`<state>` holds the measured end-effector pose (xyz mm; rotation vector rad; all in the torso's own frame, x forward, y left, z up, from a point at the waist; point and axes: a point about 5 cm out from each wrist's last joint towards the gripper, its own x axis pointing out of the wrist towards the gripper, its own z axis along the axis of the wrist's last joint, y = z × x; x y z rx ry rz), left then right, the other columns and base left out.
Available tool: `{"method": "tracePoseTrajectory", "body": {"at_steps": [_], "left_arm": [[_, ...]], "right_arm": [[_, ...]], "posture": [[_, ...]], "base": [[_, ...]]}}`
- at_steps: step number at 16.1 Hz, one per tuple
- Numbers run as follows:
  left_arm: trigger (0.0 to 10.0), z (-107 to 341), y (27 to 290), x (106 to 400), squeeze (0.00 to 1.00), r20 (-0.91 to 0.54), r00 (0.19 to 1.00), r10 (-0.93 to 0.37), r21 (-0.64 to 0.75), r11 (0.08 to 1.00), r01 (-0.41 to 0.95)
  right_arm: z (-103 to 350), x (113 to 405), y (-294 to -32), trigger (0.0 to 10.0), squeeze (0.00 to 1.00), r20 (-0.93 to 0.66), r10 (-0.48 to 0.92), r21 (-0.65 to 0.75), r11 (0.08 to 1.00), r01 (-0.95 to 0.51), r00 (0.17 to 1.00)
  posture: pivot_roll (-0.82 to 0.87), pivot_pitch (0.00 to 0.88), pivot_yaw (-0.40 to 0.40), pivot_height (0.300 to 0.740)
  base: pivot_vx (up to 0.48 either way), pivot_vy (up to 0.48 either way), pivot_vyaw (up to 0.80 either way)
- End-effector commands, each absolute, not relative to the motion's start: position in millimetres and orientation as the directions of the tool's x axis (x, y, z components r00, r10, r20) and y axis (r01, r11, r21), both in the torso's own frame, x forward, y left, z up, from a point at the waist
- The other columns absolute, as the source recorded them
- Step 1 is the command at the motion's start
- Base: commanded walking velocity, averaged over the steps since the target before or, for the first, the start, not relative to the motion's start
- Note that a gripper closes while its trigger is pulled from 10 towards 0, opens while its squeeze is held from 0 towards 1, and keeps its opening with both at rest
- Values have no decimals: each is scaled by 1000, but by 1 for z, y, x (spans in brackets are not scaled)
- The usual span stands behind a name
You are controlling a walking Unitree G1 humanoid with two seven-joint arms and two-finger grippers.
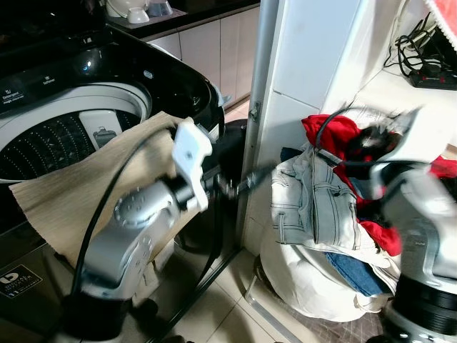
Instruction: Clothes washing
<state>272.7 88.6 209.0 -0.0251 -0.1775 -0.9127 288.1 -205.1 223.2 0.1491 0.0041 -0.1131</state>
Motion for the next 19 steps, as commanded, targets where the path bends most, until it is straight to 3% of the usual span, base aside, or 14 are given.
{"method": "tracePoseTrajectory", "body": {"at_steps": [1,3,6,7,10,11,12,13,14,16,19], "left_arm": [[10000,213,88,274,1000,190,601,-776,59,620,782],[10000,217,84,274,1000,209,586,-783,52,608,793],[10000,225,77,281,1000,266,625,-734,57,659,750],[10000,227,76,283,1000,302,651,-697,56,694,717],[10000,222,73,279,1000,272,624,-732,42,657,753],[10000,217,72,275,0,224,607,-763,64,633,772],[10000,214,70,271,0,201,562,-802,64,583,810],[10000,212,70,268,0,183,540,-822,66,558,827],[10000,210,69,268,0,179,534,-826,68,552,831],[10000,209,71,272,0,178,556,-812,80,575,814],[10000,207,75,274,0,157,559,-814,86,575,814]], "right_arm": [[232,285,-203,0,0,28,-54,154,987,49,998],[243,280,-200,0,0,76,53,158,985,-65,996],[256,277,-187,0,0,154,189,245,943,-223,970],[257,277,-185,0,0,156,197,244,942,-231,968],[240,277,-190,0,0,38,184,114,976,-188,982],[239,276,-194,10000,0,11,189,37,981,-189,982],[238,275,-197,10000,8,-5,182,-1,983,-182,983],[237,275,-201,10000,388,-18,171,-26,985,-171,985],[234,274,-212,10000,1000,-54,158,-65,985,-161,986],[228,270,-220,10000,1000,-139,133,-110,983,-148,981],[220,260,-214,10000,1000,-260,206,-185,948,-258,943]], "posture": [[-102,0,11,740],[-104,0,12,740],[-108,0,13,740],[-105,0,6,740],[-105,0,7,740],[-100,0,4,740],[-100,0,4,740],[-101,0,6,740],[-103,0,8,740],[-110,0,15,740],[-110,0,15,740]], "base": [[0,0,0],[0,0,0],[0,0,0],[0,0,0],[0,0,0],[0,0,0],[0,0,0],[0,0,0],[0,0,0],[0,0,0],[0,0,0]]}}
